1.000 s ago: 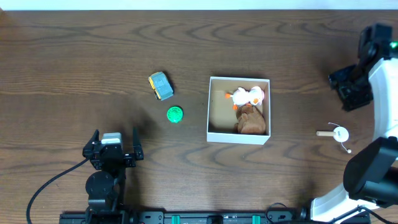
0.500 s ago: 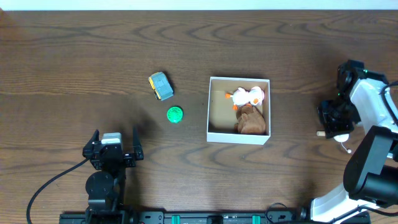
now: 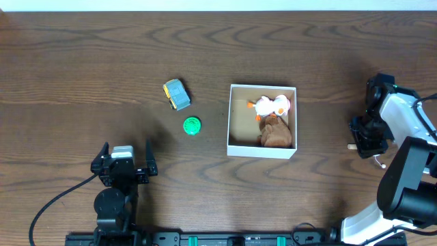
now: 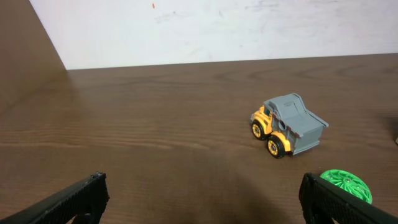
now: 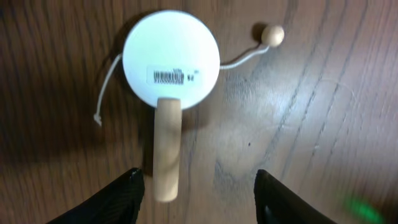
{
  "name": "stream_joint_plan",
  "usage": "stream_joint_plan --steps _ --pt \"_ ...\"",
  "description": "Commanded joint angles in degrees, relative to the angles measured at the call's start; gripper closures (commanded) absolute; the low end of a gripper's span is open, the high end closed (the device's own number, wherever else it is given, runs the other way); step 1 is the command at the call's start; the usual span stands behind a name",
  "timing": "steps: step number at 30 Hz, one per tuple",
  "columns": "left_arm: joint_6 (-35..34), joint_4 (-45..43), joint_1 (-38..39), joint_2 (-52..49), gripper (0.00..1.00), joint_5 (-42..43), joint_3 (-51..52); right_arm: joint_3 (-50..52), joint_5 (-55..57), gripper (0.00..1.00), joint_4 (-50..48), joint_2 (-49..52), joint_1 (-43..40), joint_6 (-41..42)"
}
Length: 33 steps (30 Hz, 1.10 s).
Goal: Pack container
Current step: 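Grasp the paddle toy's wooden handle with the right gripper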
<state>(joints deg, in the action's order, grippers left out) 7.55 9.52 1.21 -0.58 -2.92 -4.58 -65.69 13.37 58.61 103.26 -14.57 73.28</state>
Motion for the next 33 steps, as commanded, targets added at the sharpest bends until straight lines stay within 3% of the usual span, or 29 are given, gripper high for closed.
stream_joint_plan --steps 1,13,22,33 --pt "0.6 0.5 -0.3 0.3 0.02 0.9 1.6 1.1 3.6 0.39 -1.4 0.3 -0.5 0.5" --pt "0.6 0.5 -0.3 0.3 0.02 0.9 1.6 5.6 3.8 0.38 -10.7 0.3 -0.5 -0.9" --pt "0.6 0.5 -0.3 0.3 0.02 0.9 1.6 6.5 2.6 0.54 -11.5 0.3 -0.5 -0.8" --pt "0.6 0.5 -0.3 0.3 0.02 0.9 1.6 6.6 1.3 0.56 -12.8 0.3 -0.5 2.4"
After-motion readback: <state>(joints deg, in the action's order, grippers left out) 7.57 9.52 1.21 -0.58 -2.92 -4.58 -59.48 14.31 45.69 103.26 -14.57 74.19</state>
